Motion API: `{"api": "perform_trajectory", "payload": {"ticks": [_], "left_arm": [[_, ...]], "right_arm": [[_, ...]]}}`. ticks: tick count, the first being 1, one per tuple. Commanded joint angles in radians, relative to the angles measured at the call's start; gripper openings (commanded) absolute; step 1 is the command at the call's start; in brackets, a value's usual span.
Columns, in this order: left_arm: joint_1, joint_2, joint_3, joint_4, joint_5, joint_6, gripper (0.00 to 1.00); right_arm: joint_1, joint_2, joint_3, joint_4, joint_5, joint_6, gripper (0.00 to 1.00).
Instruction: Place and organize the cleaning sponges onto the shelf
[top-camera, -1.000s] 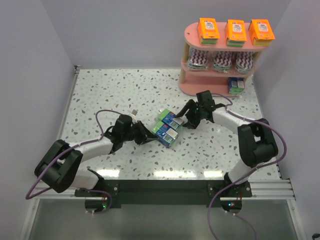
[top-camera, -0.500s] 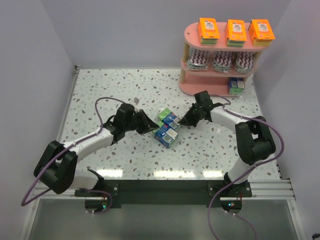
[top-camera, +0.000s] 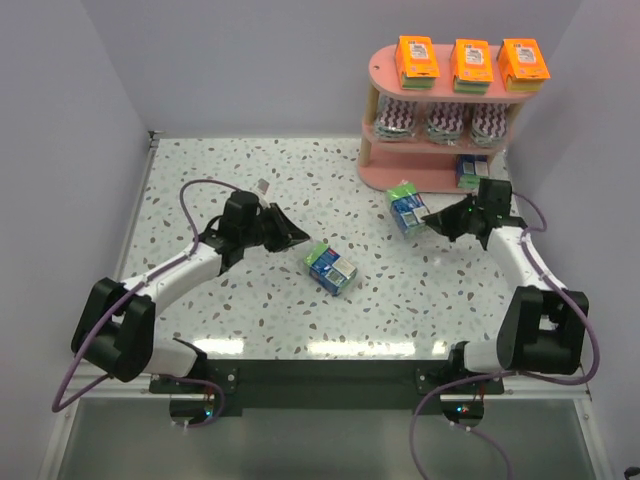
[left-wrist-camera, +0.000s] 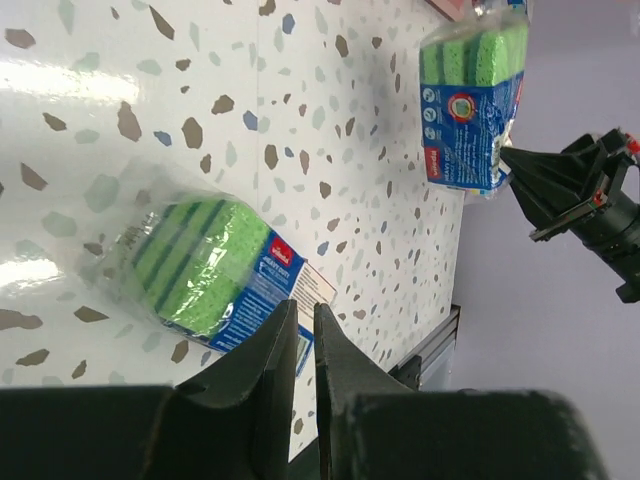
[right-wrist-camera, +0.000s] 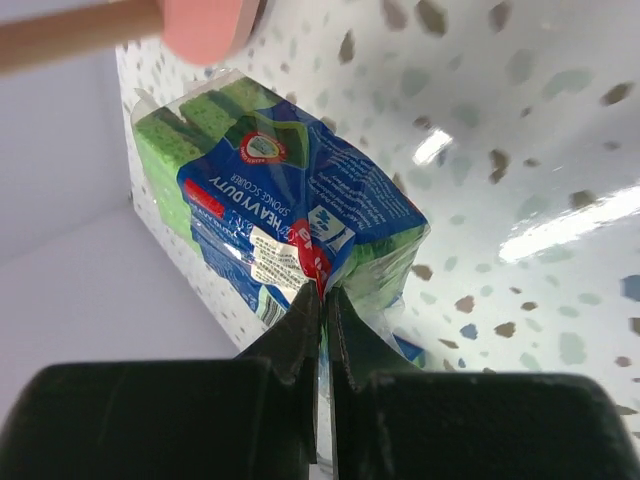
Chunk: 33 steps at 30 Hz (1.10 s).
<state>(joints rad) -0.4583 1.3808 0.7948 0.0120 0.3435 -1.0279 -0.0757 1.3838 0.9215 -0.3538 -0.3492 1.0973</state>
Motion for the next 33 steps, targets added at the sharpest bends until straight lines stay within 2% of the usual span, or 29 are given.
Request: {"api": "perform_trajectory", "payload": {"ticks": [1, 10, 15, 22, 33], "left_arm": [[0.038, -0.015, 0.003, -0.009, 0.037, 0.042, 0.17], [0.081, -0.051, 0.003, -0.076, 0.043, 0.078, 0.17], [0.090, -0.066, -0.020, -0.095, 0.043, 0.088, 0.19], [0.093, -0.100, -0.055, -0.107, 0.045, 0.084, 0.20], [0.093, -0.118, -0.065, -0.122, 0.022, 0.083, 0.21]], "right_arm": [[-0.087, -0.005, 0.043, -0.060, -0.062, -0.040, 0.00], [-0.153, 0.150, 0.160, 0.085, -0.059, 0.012, 0.00], [-0.161, 0.230, 0.226, 0.119, 0.027, 0.056, 0.00], [-0.162, 0.385, 0.300, 0.272, 0.068, 0.151, 0.00], [-0.161, 0.495, 0.301, 0.492, 0.111, 0.256, 0.00]]}}
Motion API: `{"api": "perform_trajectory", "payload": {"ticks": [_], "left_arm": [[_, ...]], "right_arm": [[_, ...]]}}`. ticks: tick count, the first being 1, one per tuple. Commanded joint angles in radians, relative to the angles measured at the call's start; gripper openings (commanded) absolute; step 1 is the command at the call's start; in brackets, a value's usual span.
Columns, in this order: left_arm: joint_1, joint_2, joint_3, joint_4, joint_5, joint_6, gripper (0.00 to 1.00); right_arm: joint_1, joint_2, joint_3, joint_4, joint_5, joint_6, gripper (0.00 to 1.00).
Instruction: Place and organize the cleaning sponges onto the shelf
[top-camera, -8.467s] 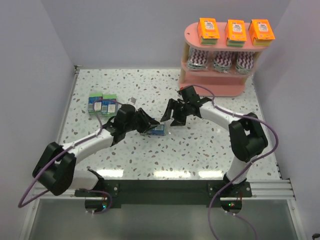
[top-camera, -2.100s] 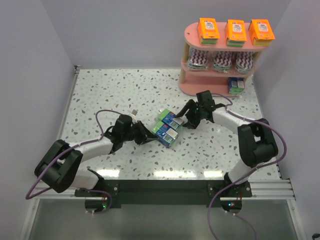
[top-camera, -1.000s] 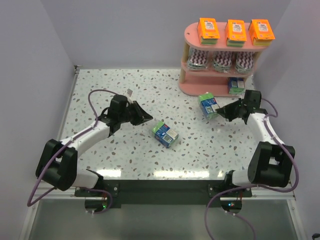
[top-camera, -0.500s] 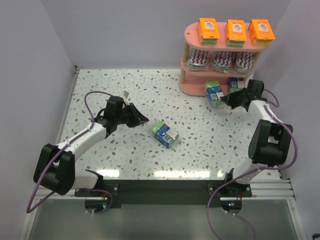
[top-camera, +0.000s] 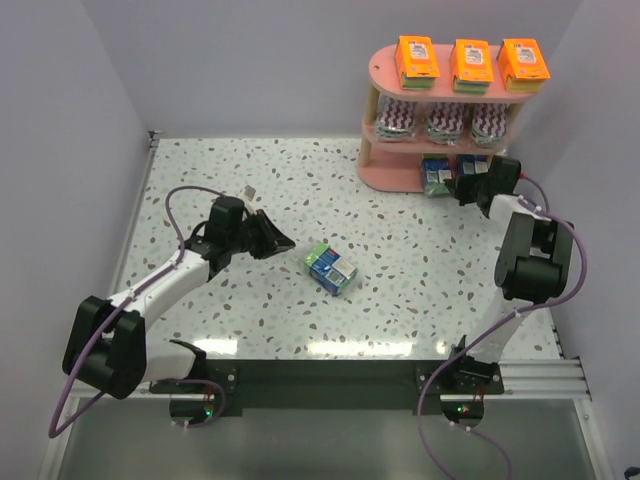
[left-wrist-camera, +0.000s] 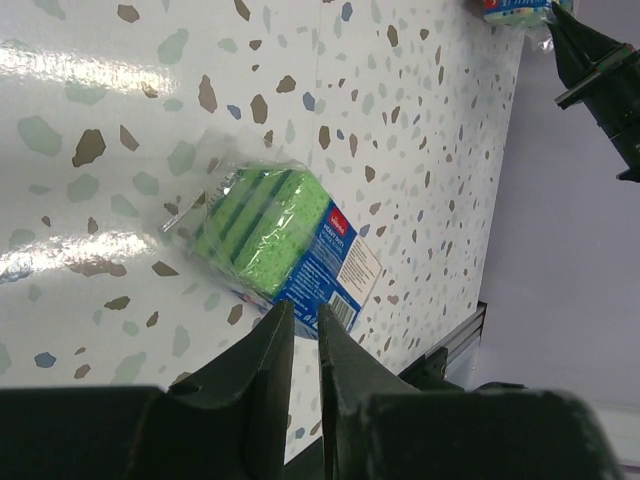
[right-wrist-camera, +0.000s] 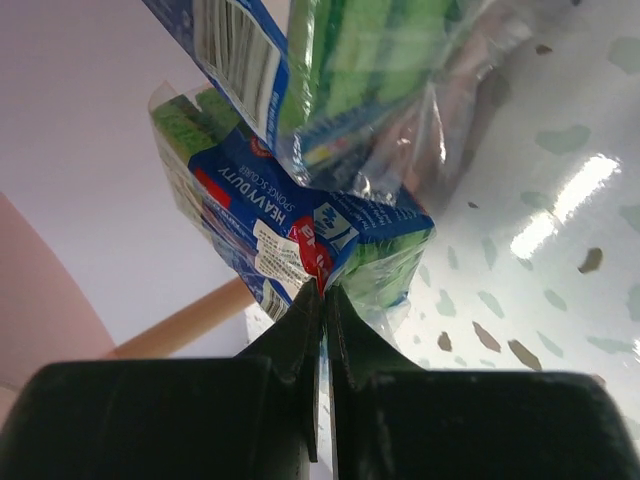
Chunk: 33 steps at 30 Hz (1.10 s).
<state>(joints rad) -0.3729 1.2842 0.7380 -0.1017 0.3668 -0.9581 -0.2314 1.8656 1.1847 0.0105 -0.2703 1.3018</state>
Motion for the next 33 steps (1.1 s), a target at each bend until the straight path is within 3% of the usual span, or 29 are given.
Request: {"api": "perform_trajectory", "payload": {"ticks": [1, 4, 5, 8, 11, 18, 22, 29, 33], "left_arm": [[0.009, -0.016, -0.006, -0.007, -0.003, 0.013, 0.21], [0.009, -0.003, -0.003, -0.003, -0.002, 0.012, 0.21], [0.009, 0.000, -0.002, -0.003, -0.002, 0.012, 0.22], [0.009, 0.006, 0.000, 0.005, -0.005, 0.010, 0.24], [0.009, 0.020, 0.001, 0.011, -0.005, 0.010, 0.24], [0.009, 0.069, 0.001, 0.062, -0.003, 0.010, 0.25], [0.009, 0.108, 0.004, 0.086, 0.006, 0.012, 0.24], [0.012, 0.190, 0.052, 0.137, 0.014, 0.054, 0.21], [0.029, 0.239, 0.086, 0.134, -0.006, 0.097, 0.12]], "right_arm": [[-0.006, 0.029, 0.047, 0.140, 0.036, 0.056, 0.00], [-0.005, 0.059, 0.081, 0.149, 0.036, 0.068, 0.02], [-0.005, 0.066, 0.091, 0.146, 0.033, 0.067, 0.19], [-0.006, 0.072, 0.112, 0.155, 0.011, 0.065, 0.51], [-0.006, 0.040, 0.081, 0.201, -0.030, 0.071, 0.62], [-0.006, -0.187, -0.082, 0.203, -0.130, -0.001, 0.71], [-0.006, -0.354, -0.204, -0.007, -0.191, -0.114, 0.74], [0.050, -0.535, -0.295, -0.461, -0.303, -0.499, 0.76], [0.206, -0.655, -0.368, -0.589, -0.300, -0.549, 0.77]]}}
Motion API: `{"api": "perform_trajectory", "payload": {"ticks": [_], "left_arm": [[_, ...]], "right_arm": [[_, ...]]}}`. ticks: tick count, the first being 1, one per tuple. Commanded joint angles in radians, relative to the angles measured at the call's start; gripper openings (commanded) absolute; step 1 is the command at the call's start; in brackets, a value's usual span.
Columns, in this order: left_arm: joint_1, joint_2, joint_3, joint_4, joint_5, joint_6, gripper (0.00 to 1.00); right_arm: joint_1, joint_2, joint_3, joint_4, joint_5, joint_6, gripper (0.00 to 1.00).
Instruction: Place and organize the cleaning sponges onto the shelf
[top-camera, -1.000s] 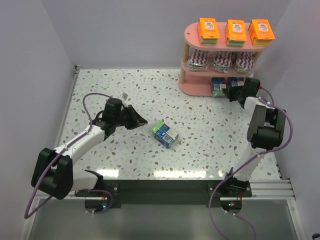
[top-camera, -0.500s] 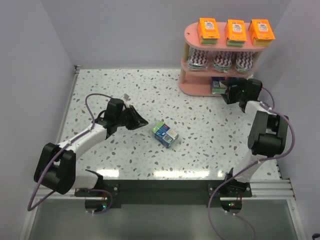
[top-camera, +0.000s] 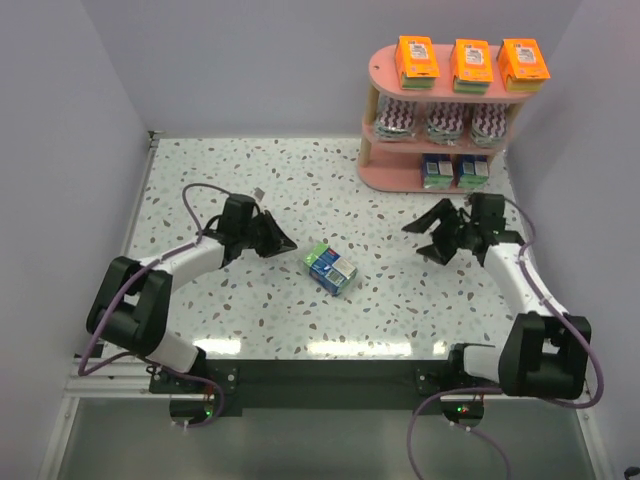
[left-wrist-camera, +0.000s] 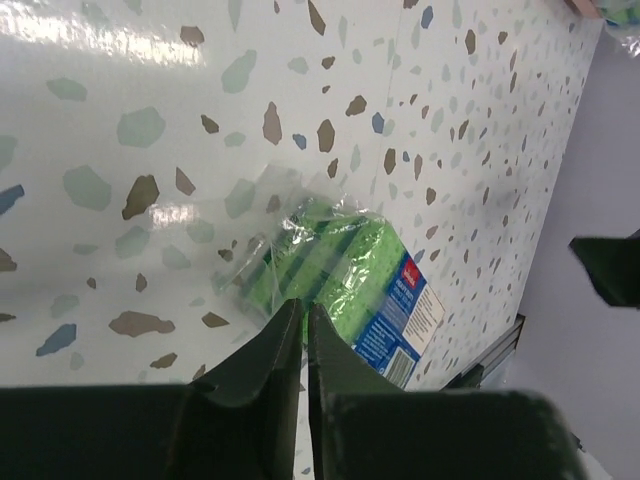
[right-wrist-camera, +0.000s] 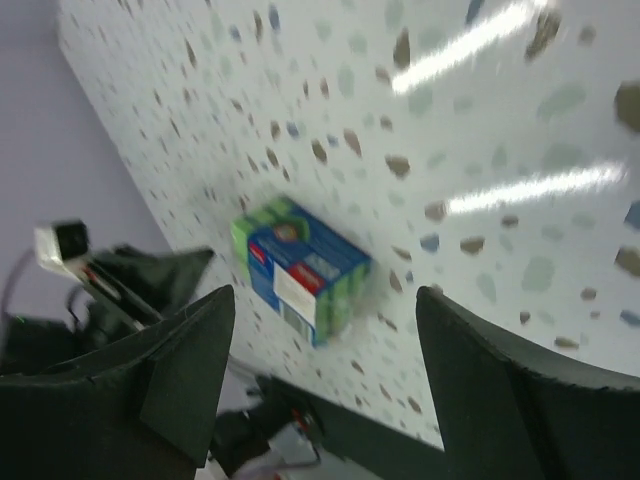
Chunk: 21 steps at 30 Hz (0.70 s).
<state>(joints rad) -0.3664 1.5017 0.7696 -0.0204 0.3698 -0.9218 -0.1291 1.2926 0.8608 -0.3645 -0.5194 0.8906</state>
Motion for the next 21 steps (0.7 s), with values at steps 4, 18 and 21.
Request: {"api": "perform_trajectory", "payload": {"ticks": [4, 18, 21], "left_arm": [[0.030, 0.061, 0.082, 0.102, -0.017, 0.106, 0.03], [0.003, 0.167, 0.054, 0.200, 0.084, 0.115, 0.00], [-0.032, 0.158, 0.007, 0.241, 0.086, 0.087, 0.00]], "right_arm": [[0.276, -0.200, -0.159, -0.191, 0.005, -0.043, 0.77], [0.595, -0.060, -0.154, 0.056, 0.174, 0.189, 0.77], [0.654, 0.034, -0.117, 0.111, 0.217, 0.217, 0.77]]}}
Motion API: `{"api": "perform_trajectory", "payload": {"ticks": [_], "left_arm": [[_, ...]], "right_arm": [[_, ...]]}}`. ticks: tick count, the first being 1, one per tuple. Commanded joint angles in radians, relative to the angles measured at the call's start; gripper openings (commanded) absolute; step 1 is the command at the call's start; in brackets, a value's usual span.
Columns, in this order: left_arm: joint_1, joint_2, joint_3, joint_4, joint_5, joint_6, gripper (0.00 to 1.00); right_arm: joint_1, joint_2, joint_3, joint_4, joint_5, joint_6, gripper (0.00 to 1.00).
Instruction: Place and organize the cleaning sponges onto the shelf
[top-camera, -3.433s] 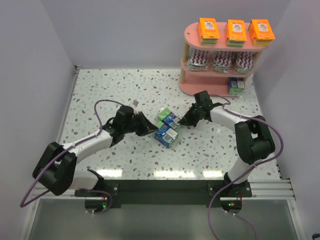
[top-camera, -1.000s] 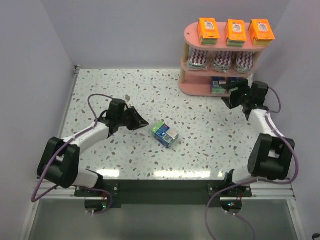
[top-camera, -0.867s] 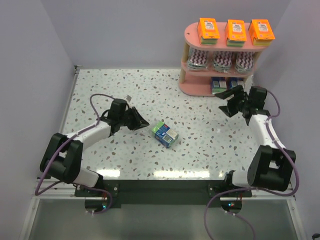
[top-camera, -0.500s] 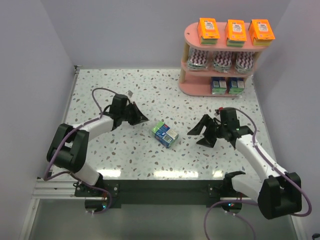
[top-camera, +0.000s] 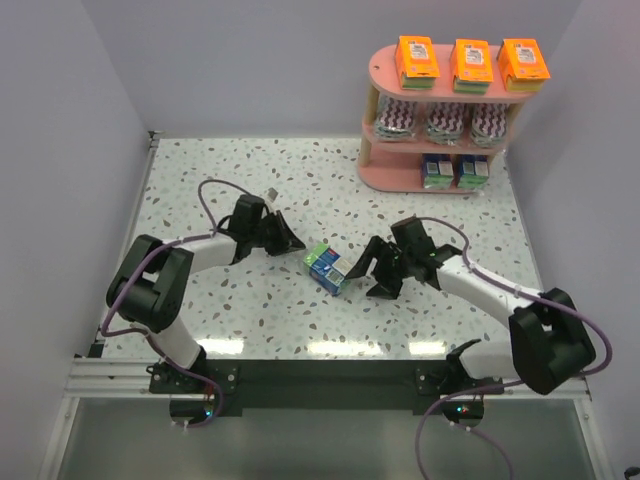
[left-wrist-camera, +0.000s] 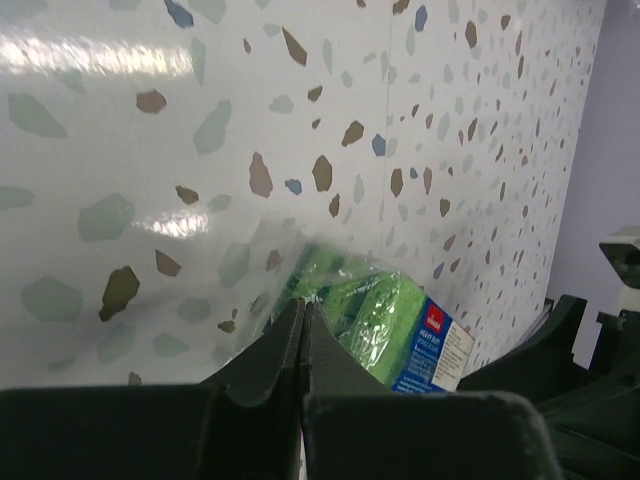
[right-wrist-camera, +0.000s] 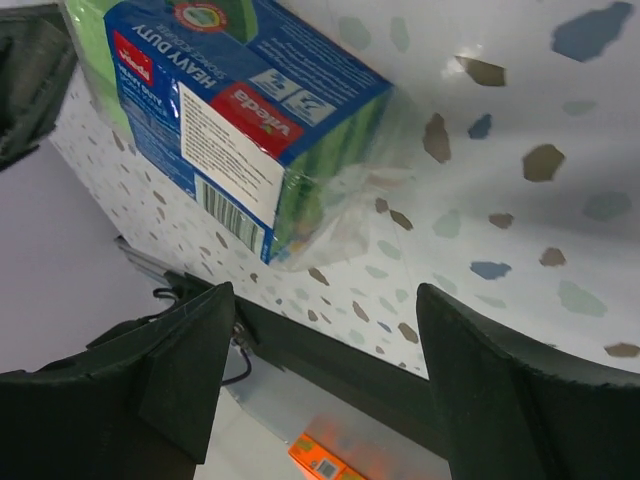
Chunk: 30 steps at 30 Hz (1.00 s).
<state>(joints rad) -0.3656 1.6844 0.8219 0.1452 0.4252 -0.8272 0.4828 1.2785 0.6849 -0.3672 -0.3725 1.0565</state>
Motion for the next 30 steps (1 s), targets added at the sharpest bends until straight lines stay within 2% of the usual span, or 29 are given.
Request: {"api": "perform_trajectory", "payload": {"ticks": [1, 6, 8, 11, 12, 14, 15, 18, 24, 28, 30], "left_arm": [[-0.054, -0.025, -0.055, 0.099, 0.032, -0.024, 0.00], [-0.116, -0.009, -0.082, 0.129, 0.046, -0.052, 0.00], [-0.127, -0.011, -0.098, 0.146, 0.053, -0.064, 0.00], [-0.128, -0.015, -0.106, 0.154, 0.064, -0.067, 0.00], [-0.127, -0.020, -0.109, 0.151, 0.064, -0.067, 0.00], [-0.127, -0.029, -0.107, 0.134, 0.064, -0.056, 0.00], [-0.127, -0.032, -0.107, 0.120, 0.061, -0.052, 0.00], [-0.115, -0.051, -0.104, 0.096, 0.052, -0.047, 0.00], [0.023, -0.150, -0.095, -0.011, 0.034, -0.033, 0.00], [0.154, -0.222, -0.031, -0.133, 0.009, 0.037, 0.03], [0.177, -0.238, 0.012, -0.200, 0.018, 0.057, 0.03]], "right_arm": [[0.052, 0.062, 0.071, 0.137, 0.084, 0.059, 0.77], [0.073, 0.212, 0.125, 0.214, 0.119, 0.108, 0.75], [0.083, 0.264, 0.162, 0.209, 0.122, 0.105, 0.70], [0.086, 0.323, 0.168, 0.226, 0.145, 0.102, 0.53], [0.086, 0.334, 0.173, 0.228, 0.149, 0.100, 0.41], [0.086, 0.340, 0.179, 0.229, 0.132, 0.099, 0.27], [0.086, 0.329, 0.182, 0.228, 0.116, 0.096, 0.15], [0.083, 0.277, 0.185, 0.177, 0.107, 0.089, 0.02], [0.007, 0.108, 0.182, 0.076, 0.096, 0.066, 0.01], [-0.120, 0.064, 0.186, 0.044, 0.058, 0.036, 0.00], [-0.211, 0.058, 0.203, 0.033, 0.043, 0.017, 0.00]]}}
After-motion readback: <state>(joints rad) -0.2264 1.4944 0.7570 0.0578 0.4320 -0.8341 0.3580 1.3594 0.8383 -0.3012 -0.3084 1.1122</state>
